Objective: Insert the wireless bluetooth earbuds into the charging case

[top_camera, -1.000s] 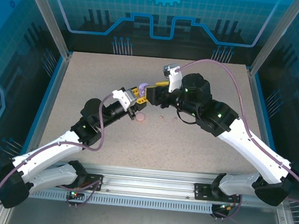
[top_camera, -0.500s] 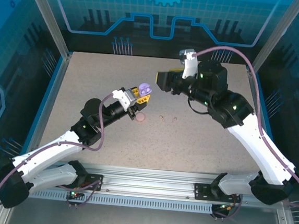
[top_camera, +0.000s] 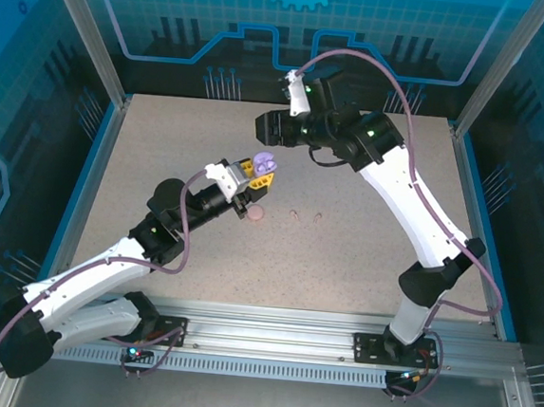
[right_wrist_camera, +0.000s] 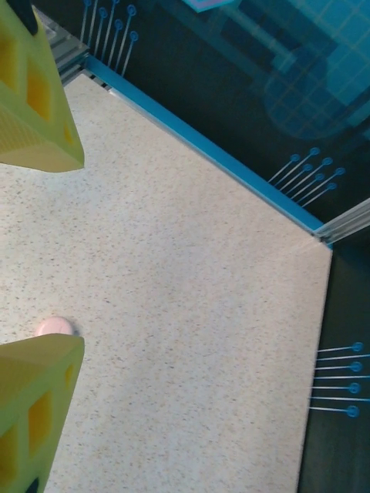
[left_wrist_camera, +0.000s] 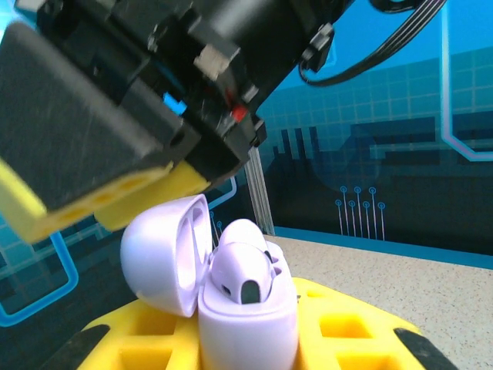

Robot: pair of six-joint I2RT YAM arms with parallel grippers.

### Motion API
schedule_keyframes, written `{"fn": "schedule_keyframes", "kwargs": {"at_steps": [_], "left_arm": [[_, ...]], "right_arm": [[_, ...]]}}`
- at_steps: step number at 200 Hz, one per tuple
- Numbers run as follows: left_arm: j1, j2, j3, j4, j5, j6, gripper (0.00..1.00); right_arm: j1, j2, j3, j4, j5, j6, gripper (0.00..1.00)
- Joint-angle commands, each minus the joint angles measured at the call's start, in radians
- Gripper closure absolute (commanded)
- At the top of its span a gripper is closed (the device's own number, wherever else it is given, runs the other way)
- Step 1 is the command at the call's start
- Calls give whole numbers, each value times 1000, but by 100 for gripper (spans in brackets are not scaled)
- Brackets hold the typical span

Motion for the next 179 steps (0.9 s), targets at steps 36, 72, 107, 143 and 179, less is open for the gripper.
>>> {"fn": "schedule_keyframes", "kwargs": {"at_steps": [36, 72, 107, 143, 179], "left_arm": [[-6, 7, 17, 25, -6, -10, 100], [-7, 9, 20, 26, -14, -13, 100], [-7, 20, 23, 26, -14, -34, 100], [-7, 19, -25, 37, -86, -150, 100], [-5, 19, -93, -9, -195, -305, 100]], "right_arm": [[27, -90, -100, -44, -38, -9, 44], [51, -203, -240, -20, -30, 11, 46], [42, -323, -358, 43, 79, 58, 44], [-45, -428, -501, 122, 150, 154, 40], [-103, -514, -714, 194, 144, 205, 39]]}}
